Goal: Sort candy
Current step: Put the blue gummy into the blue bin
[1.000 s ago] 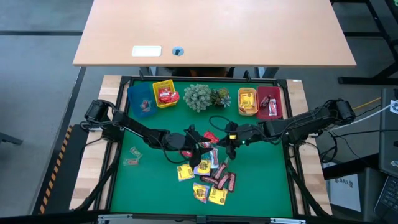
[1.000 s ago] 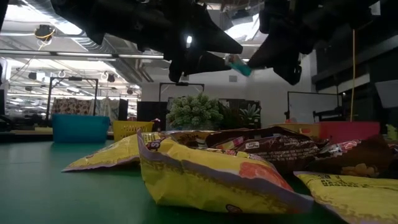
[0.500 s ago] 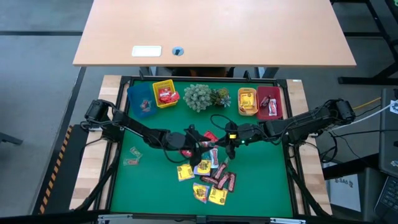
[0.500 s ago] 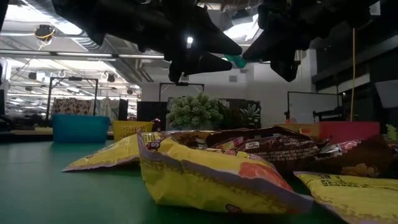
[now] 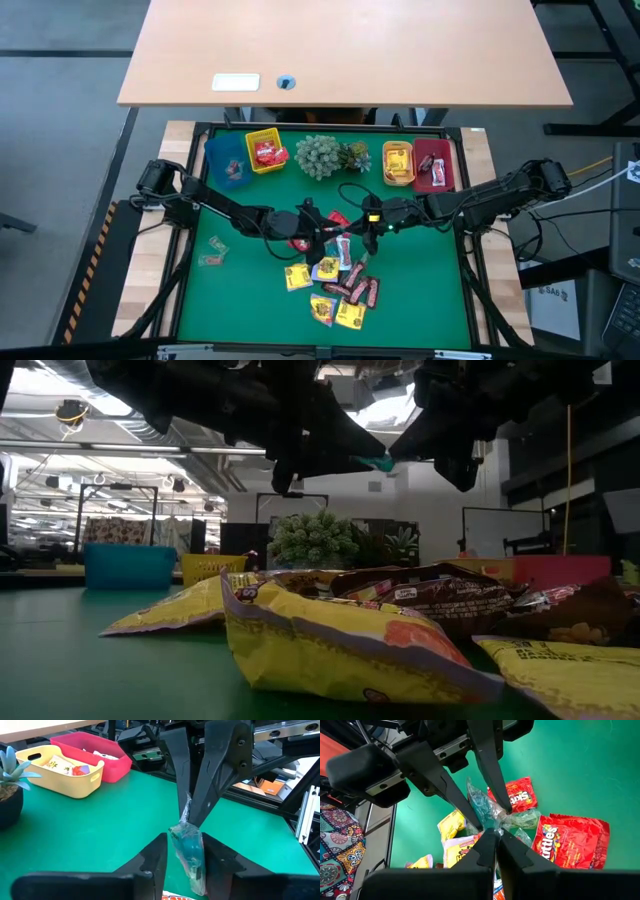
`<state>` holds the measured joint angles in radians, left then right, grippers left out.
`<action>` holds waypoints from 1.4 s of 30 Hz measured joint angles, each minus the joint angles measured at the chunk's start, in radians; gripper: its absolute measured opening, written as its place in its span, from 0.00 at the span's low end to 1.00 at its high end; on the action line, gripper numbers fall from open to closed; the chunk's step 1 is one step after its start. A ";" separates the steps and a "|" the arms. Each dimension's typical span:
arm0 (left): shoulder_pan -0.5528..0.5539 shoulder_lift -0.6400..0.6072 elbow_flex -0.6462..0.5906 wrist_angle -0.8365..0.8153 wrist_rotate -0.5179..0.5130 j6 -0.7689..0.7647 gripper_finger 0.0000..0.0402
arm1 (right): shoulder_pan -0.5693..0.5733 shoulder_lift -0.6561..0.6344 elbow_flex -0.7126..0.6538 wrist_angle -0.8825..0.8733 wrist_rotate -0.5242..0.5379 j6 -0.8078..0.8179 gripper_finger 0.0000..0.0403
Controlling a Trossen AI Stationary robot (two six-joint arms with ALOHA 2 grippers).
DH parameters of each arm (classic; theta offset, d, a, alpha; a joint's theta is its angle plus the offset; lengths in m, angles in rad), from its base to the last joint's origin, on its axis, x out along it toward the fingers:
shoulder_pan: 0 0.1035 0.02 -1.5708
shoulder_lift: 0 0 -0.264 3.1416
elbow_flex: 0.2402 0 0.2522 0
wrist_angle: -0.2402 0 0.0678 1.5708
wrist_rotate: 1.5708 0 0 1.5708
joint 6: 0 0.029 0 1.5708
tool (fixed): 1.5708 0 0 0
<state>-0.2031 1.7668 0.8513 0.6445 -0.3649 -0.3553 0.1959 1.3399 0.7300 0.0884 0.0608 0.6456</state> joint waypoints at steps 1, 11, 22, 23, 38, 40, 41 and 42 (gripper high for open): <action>0.000 0.000 0.000 0.000 0.000 0.000 0.23 | 0.000 0.000 0.000 0.000 0.000 0.000 0.03; 0.000 0.000 0.000 0.000 0.000 0.000 0.20 | 0.000 0.000 0.000 0.000 0.000 0.000 0.03; 0.000 0.000 0.000 0.000 0.000 0.000 0.14 | 0.000 0.001 0.000 0.000 0.000 0.000 0.03; 0.000 0.000 0.000 0.000 0.000 0.000 0.13 | 0.000 0.001 0.000 0.000 0.000 0.000 0.03; 0.000 0.000 0.000 0.000 -0.002 0.000 0.13 | 0.000 0.001 0.020 -0.018 -0.027 0.000 0.33; 0.000 0.000 0.000 0.000 -0.002 0.000 0.13 | 0.000 0.000 0.045 -0.024 -0.027 0.000 0.38; 0.000 0.000 0.000 0.000 -0.001 0.000 0.13 | 0.000 0.000 0.062 -0.037 -0.027 0.000 0.40; 0.000 0.000 0.000 0.000 -0.001 0.000 0.13 | 0.000 0.000 0.081 -0.058 -0.027 0.000 0.42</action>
<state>-0.2031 1.7668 0.8509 0.6447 -0.3660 -0.3553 0.1959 1.3396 0.8105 0.0306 0.0338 0.6456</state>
